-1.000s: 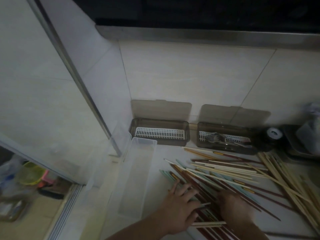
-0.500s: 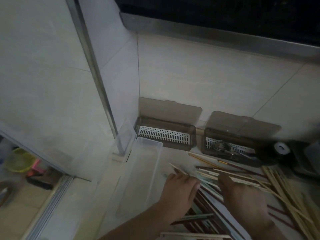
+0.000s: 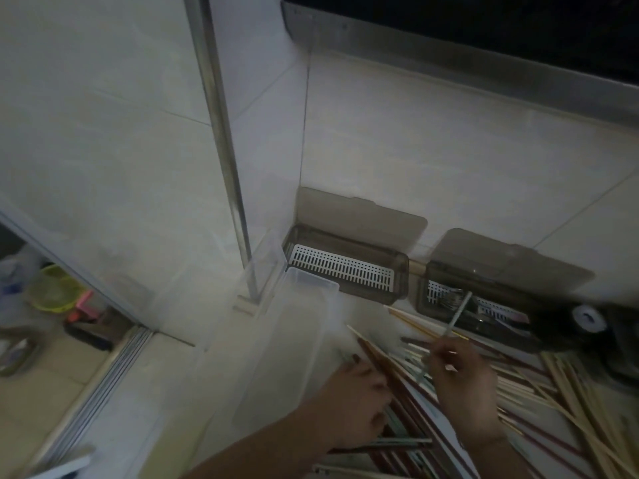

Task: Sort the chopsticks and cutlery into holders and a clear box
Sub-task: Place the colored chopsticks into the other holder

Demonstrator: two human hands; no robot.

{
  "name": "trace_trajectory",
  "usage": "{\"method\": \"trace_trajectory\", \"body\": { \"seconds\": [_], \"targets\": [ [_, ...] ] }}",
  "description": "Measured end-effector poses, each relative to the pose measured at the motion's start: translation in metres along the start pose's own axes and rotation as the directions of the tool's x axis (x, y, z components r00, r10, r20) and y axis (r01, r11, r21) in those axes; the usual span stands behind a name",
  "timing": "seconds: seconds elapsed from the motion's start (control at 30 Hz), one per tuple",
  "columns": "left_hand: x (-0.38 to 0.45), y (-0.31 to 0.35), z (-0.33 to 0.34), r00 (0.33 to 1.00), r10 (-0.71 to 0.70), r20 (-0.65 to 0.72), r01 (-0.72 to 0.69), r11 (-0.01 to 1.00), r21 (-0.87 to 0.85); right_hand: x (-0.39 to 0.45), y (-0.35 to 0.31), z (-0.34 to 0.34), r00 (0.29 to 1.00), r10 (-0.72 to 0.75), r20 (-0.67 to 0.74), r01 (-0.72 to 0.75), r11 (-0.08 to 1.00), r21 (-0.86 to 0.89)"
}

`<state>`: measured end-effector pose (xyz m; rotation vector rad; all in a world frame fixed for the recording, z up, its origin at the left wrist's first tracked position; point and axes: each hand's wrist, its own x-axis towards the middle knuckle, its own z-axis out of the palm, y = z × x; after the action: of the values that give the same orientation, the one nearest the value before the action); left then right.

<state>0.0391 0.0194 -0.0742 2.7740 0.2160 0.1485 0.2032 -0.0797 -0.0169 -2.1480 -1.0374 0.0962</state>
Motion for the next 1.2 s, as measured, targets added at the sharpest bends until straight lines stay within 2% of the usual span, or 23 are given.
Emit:
{"method": "trace_trajectory", "body": {
  "seconds": [0.07,0.17,0.2,0.27,0.33,0.4,0.57,0.7,0.9,0.97,1.1,1.2],
  "targets": [
    [0.0,0.0,0.005,0.998,0.002,0.055,-0.005,0.999,0.047,-0.001,0.015,-0.001,0.996,-0.037,0.078,0.043,0.996,-0.075],
    [0.001,0.001,0.007,0.996,0.008,0.094,-0.02,0.992,0.125,-0.009,0.037,-0.003,0.927,-0.184,0.326,0.289,0.905,-0.312],
    [0.001,0.002,0.007,0.994,0.005,0.109,-0.021,0.989,0.145,-0.015,0.043,-0.001,0.902,-0.183,0.39,0.331,0.873,-0.357],
    [0.0,0.002,0.009,0.994,-0.012,0.109,-0.006,0.987,0.163,-0.027,0.053,0.003,0.89,-0.11,0.442,0.296,0.878,-0.377],
    [0.0,0.002,0.011,0.996,-0.029,0.083,0.014,0.985,0.171,-0.034,0.06,0.006,0.895,-0.037,0.444,0.231,0.891,-0.391],
    [0.001,0.002,0.014,0.996,-0.052,0.072,0.04,0.986,0.163,-0.038,0.064,0.008,0.894,-0.03,0.447,0.24,0.874,-0.422],
    [0.009,0.005,0.013,0.993,-0.071,0.093,0.056,0.986,0.155,-0.045,0.058,0.013,0.917,0.046,0.397,0.14,0.893,-0.428],
    [0.01,0.007,0.012,0.992,-0.077,0.1,0.061,0.985,0.161,-0.044,0.046,0.022,0.924,0.066,0.376,0.139,0.86,-0.491],
    [0.015,0.006,0.009,0.996,-0.082,0.02,0.08,0.991,0.107,-0.044,0.029,0.026,0.906,0.212,0.368,0.053,0.804,-0.593],
    [0.02,0.005,0.009,0.996,-0.076,0.052,0.07,0.992,0.109,-0.045,0.026,0.027,0.902,0.238,0.361,0.027,0.802,-0.597],
    [0.031,0.009,0.003,0.968,-0.115,0.224,0.075,0.981,0.18,-0.046,0.012,0.028,0.876,0.237,0.419,0.134,0.716,-0.685],
    [0.032,0.01,0.01,0.955,-0.108,0.276,0.035,0.965,0.258,-0.041,0.006,0.028,0.827,0.251,0.503,0.249,0.639,-0.728]
  ]
}}
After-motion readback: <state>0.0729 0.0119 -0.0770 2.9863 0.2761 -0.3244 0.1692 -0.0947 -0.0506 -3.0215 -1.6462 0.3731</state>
